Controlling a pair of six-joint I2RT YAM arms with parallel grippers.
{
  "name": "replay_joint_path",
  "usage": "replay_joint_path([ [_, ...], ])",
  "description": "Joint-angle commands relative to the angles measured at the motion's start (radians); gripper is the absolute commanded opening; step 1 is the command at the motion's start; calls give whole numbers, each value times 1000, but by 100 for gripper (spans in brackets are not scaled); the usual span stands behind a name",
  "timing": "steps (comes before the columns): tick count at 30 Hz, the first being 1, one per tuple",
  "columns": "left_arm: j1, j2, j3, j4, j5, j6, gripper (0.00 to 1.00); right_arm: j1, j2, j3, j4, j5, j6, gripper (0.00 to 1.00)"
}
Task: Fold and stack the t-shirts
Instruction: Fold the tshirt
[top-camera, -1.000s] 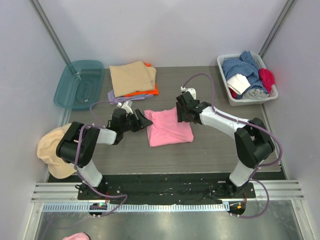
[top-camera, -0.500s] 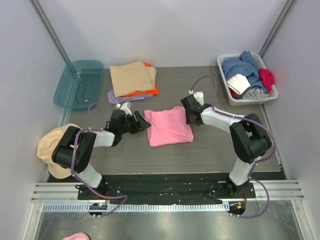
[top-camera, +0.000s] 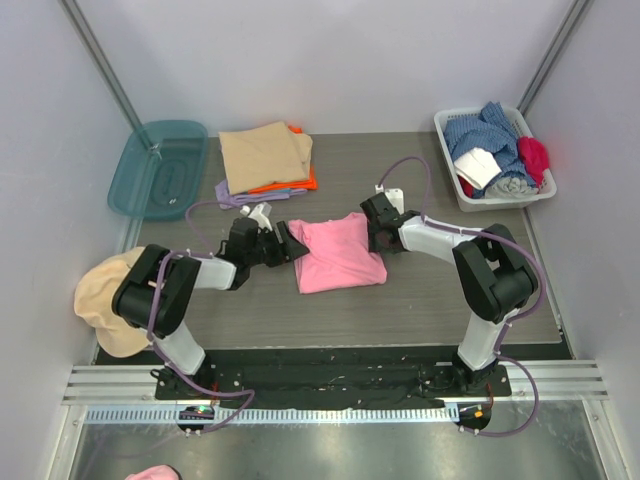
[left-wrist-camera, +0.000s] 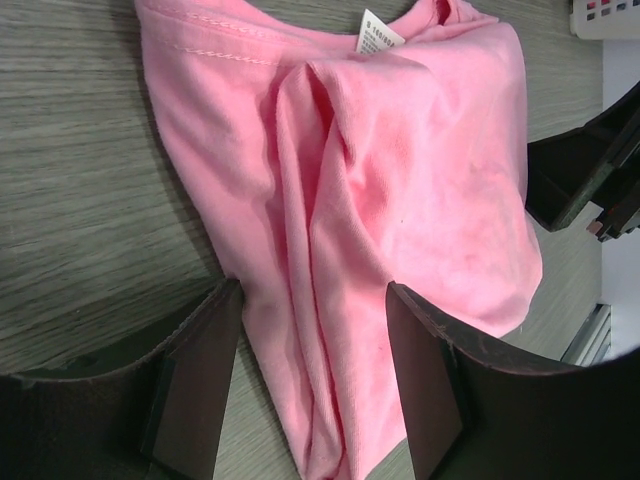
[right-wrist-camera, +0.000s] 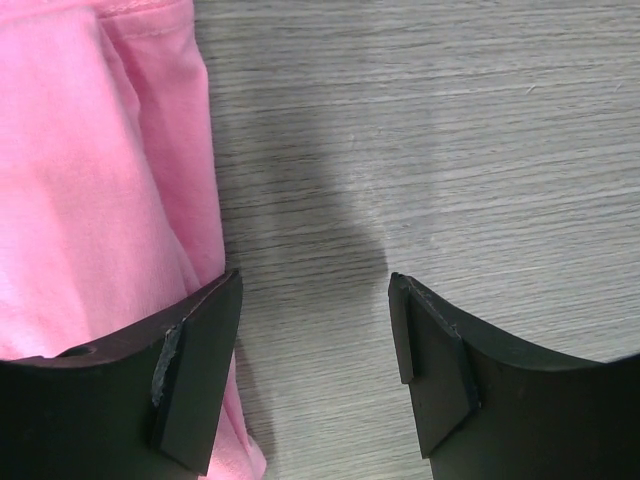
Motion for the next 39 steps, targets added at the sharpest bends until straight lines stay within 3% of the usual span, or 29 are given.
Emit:
replay_joint_path([
  [1, -20, 42, 6, -23, -5, 14, 65, 3, 15, -6, 25, -39, 24, 69],
  [16, -58, 133, 26, 51, 2, -20, 65, 4, 16, -9, 28, -74, 27, 70],
  [26, -81, 185, 65, 69, 5, -29, 55, 3, 12, -11, 25, -74, 22, 69],
  [30, -90, 203, 85, 68, 9, -31, 40, 3, 9, -14, 26, -76, 22, 69],
  [34, -104, 225, 121, 56, 18, -31, 15, 4, 4, -16, 26, -81, 25, 70],
  [37, -119, 225, 147, 22, 16, -25, 2, 3, -10, -22, 26, -76, 30, 70],
  [39, -127, 215, 164, -15, 10, -9, 0, 3, -19, -26, 25, -74, 31, 70],
])
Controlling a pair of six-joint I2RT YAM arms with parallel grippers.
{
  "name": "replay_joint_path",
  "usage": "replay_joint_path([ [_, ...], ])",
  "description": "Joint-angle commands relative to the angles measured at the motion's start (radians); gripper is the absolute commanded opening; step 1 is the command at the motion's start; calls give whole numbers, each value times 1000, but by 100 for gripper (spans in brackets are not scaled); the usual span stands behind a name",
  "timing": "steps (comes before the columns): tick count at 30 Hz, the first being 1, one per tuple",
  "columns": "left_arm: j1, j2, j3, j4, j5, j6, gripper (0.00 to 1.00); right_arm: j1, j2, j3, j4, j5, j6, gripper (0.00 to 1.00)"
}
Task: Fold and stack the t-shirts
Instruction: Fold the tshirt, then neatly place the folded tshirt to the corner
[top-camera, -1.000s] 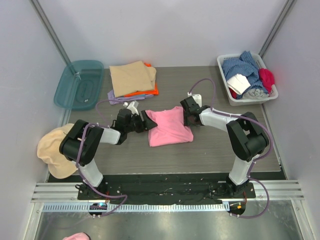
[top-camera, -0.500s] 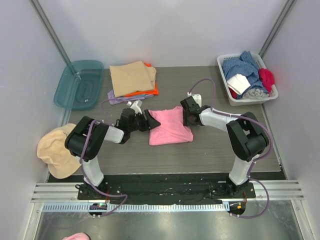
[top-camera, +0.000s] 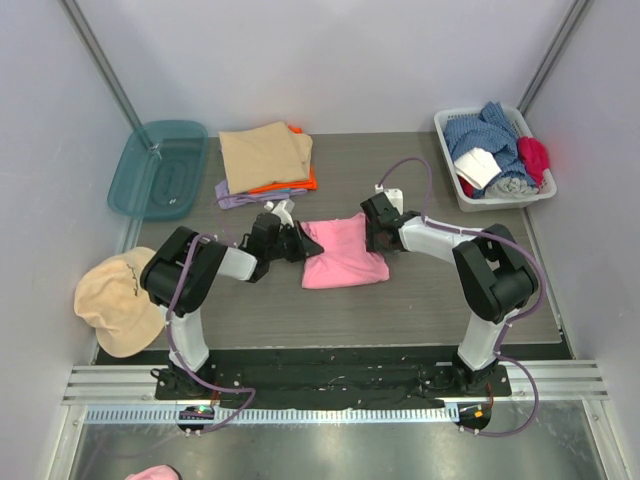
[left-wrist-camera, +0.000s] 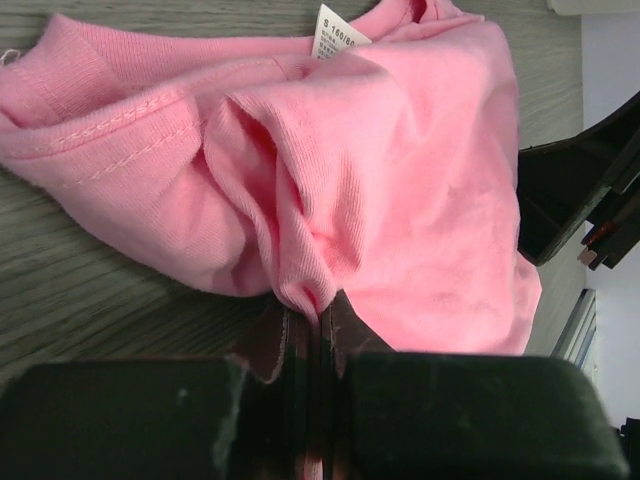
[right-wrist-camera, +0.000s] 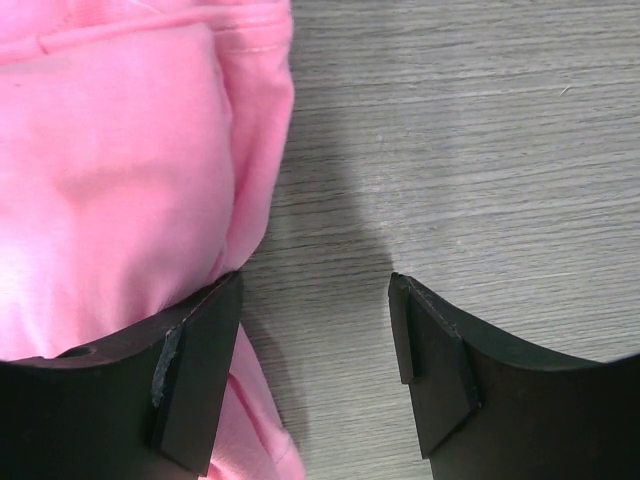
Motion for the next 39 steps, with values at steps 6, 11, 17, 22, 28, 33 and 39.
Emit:
replay_joint_path([
  [6, -80, -45, 204, -416, -53, 200, 0, 3, -86, -42, -7, 6, 27, 70],
  [11, -110, -22, 472, -740, -154, 374, 0, -3, -152, -67, -12, 38, 56, 69],
  [17, -110, 71, 716, -914, -265, 509, 0, -8, -225, -113, -15, 98, 116, 72],
  [22, -110, 183, 885, -960, -315, 567, 0, -9, -297, -165, -9, 113, 145, 73],
  [28, -110, 289, 1026, -946, -358, 609, 0, -12, -335, -210, -7, 125, 162, 75],
  [33, -110, 397, 1173, -951, -404, 627, 0, -12, -335, -239, -7, 119, 176, 75],
  [39, -108, 469, 1350, -960, -455, 649, 0, -15, -312, -263, 13, 109, 177, 76],
])
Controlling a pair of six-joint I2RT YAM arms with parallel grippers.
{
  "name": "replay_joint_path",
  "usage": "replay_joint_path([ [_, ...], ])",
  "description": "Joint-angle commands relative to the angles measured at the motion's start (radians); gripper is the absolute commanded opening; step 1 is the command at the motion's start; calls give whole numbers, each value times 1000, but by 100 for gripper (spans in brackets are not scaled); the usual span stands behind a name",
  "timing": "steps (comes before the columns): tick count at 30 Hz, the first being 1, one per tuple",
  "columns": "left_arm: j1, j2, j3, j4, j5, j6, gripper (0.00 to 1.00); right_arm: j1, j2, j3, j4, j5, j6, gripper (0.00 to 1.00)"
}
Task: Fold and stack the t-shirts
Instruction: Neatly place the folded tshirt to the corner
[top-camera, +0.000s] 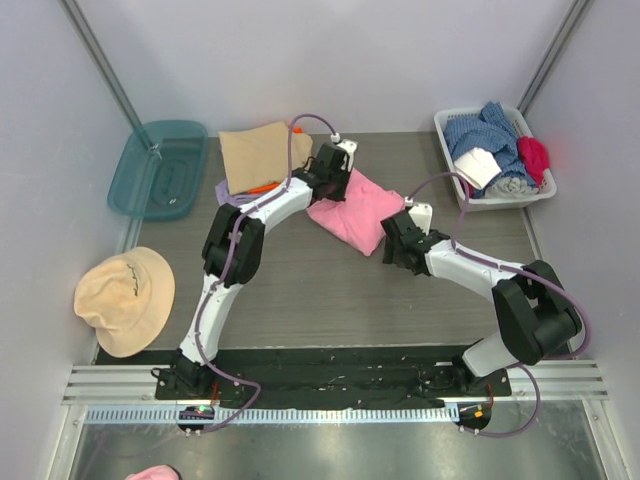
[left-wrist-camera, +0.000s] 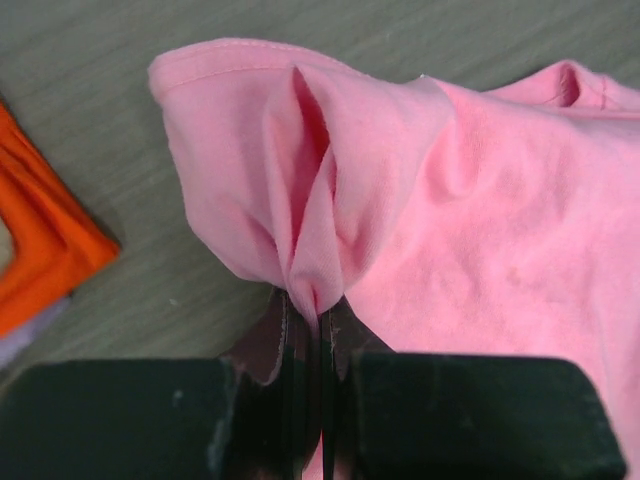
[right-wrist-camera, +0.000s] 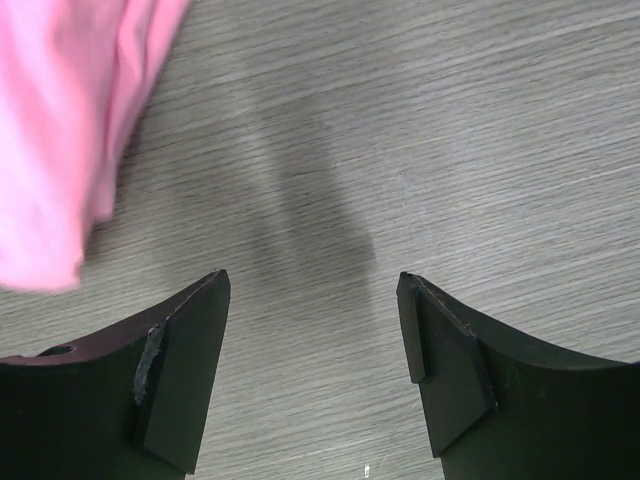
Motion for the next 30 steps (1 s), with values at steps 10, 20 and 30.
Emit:
replay_joint_path([
  [10, 32, 80, 350, 42, -158, 104, 0, -7, -7, -55, 64, -7, 39, 75],
  [20, 156, 77, 382, 82, -184, 90, 0, -9, -1, -84, 84, -30, 47, 75],
  [30, 220, 51, 402, 84, -203, 86, 0, -7, 8, -84, 96, -45, 50, 76],
])
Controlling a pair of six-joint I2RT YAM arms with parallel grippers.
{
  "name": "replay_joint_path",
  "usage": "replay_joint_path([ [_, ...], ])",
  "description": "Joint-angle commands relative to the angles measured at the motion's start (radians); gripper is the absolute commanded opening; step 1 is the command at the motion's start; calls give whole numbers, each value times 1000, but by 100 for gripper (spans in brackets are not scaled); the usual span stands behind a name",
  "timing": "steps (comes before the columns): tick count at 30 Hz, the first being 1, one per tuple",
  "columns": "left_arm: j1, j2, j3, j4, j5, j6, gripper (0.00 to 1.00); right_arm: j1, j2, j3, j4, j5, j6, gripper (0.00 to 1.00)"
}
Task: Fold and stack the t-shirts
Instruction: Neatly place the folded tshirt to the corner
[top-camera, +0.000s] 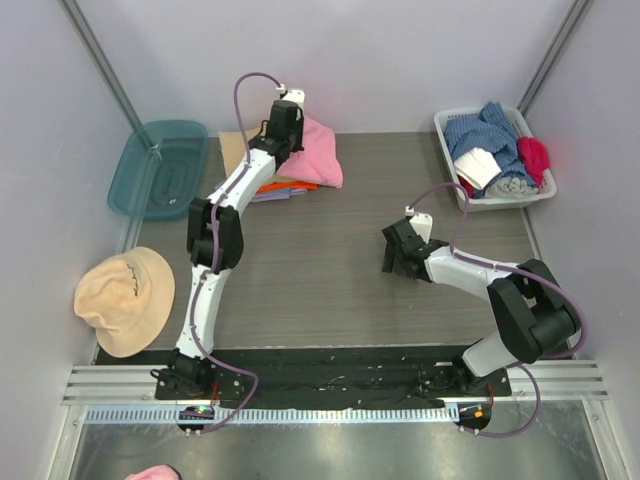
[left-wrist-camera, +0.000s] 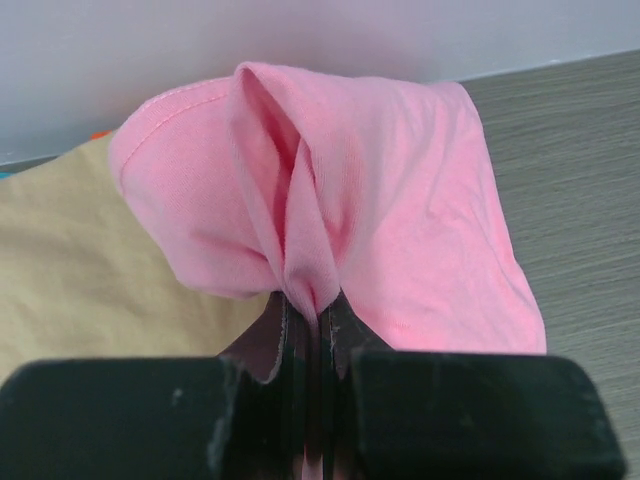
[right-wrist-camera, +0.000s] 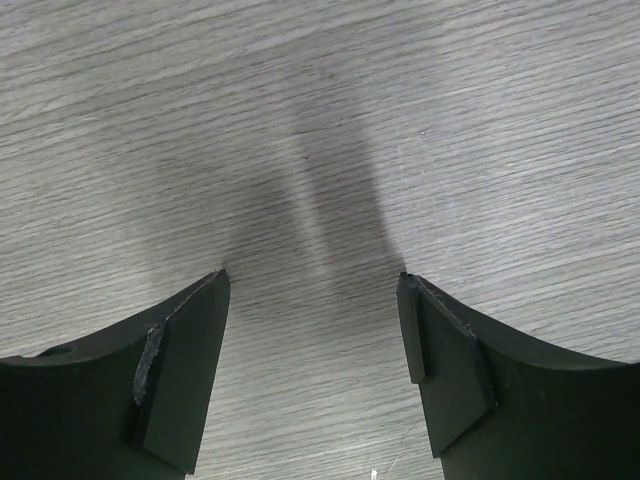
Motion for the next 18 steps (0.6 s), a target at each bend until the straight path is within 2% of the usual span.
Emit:
replay_joint_path([
  [1, 13, -38, 66, 78, -31, 5, 0, -4, 1, -4, 33, 8, 18, 75],
  [18, 137, -190, -104, 112, 23, -33, 0, -4, 18, 2, 42, -1, 11, 76],
])
